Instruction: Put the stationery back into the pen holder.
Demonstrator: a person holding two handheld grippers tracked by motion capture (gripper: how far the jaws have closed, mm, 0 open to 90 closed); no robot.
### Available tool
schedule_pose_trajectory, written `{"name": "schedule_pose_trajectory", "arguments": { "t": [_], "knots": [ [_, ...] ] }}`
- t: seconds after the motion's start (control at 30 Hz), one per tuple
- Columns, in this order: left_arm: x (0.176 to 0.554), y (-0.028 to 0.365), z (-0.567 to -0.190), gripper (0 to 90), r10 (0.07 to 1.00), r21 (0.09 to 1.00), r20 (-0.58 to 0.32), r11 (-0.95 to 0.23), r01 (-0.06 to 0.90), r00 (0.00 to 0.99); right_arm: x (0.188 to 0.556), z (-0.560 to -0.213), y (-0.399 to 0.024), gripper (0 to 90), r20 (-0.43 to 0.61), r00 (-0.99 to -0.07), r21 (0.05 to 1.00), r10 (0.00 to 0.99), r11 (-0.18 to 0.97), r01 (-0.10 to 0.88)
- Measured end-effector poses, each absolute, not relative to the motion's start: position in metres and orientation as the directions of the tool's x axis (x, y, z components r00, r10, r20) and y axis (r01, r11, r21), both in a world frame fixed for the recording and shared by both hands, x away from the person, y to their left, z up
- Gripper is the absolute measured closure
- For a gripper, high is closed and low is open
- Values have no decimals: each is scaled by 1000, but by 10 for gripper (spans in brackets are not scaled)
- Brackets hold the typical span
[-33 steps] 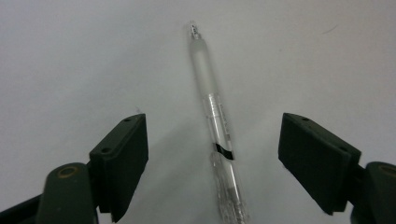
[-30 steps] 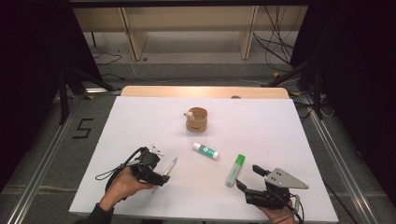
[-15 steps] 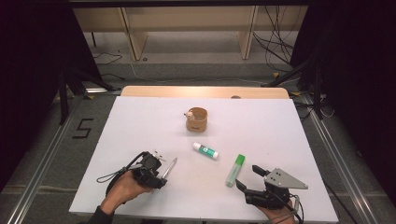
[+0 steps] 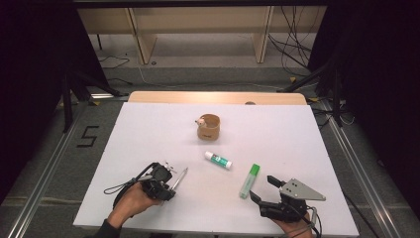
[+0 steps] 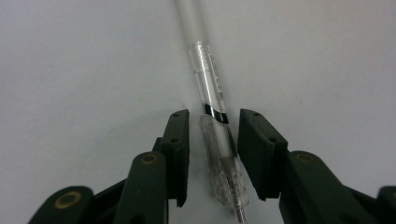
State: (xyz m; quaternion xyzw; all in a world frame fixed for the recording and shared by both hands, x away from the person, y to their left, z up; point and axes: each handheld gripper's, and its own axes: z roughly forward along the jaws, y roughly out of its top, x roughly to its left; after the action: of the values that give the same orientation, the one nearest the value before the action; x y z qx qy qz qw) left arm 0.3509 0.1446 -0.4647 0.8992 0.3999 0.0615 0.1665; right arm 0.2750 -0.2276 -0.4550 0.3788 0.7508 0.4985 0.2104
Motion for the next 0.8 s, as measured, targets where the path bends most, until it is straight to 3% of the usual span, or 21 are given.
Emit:
{"name": "schedule_pose_trajectory", "arguments": {
  "t": [0.4, 0.8],
  "knots": [
    [350, 142, -465, 749, 736, 341, -26, -629, 699, 676, 275, -455, -226, 226, 55, -630, 906, 774, 227, 358],
    [352, 145, -464, 763, 727, 370, -48, -624, 688, 685, 275, -455, -227, 226, 57, -631, 907, 774, 225, 357]
  ]
}}
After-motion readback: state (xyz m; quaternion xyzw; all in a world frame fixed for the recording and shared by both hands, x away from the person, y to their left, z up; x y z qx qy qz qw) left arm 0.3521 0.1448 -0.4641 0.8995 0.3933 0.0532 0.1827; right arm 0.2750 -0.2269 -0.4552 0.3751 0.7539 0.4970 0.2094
